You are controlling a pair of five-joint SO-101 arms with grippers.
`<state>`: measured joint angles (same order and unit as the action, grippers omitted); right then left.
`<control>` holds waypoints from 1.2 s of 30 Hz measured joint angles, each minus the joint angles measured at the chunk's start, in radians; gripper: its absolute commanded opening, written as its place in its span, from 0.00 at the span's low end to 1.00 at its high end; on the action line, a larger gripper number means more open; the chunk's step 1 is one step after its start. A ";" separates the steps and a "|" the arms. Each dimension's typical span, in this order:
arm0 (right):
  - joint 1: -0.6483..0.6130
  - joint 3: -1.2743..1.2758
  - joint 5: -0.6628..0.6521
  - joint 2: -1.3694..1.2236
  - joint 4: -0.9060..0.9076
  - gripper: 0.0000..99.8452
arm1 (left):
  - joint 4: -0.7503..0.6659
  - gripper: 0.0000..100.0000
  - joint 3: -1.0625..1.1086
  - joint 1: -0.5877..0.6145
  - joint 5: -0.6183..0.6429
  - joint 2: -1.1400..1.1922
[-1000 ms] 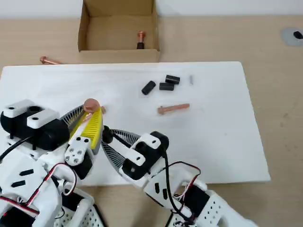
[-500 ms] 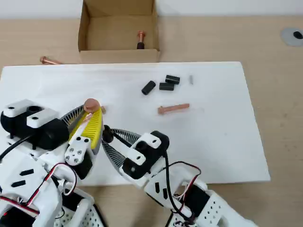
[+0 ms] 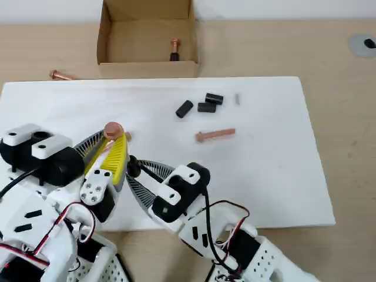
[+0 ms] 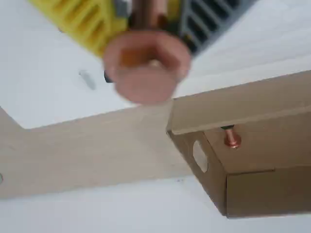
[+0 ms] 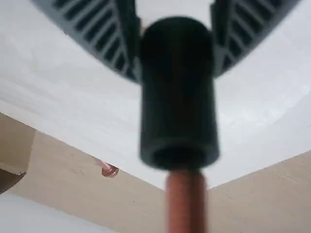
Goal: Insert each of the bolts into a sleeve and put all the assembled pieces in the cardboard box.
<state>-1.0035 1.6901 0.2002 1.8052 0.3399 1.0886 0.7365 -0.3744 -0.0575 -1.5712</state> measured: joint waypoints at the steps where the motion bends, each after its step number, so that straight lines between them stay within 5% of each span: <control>1: 0.000 0.000 0.000 0.000 0.000 0.01 | -0.002 0.01 0.009 0.000 0.000 0.000; 36: 0.000 0.000 0.000 0.000 0.000 0.01 | 0.002 0.01 0.029 -0.049 0.040 0.000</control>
<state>-1.0035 1.6901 0.2002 1.8052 0.3399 1.0902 0.7656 -0.4235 -0.0176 -1.5712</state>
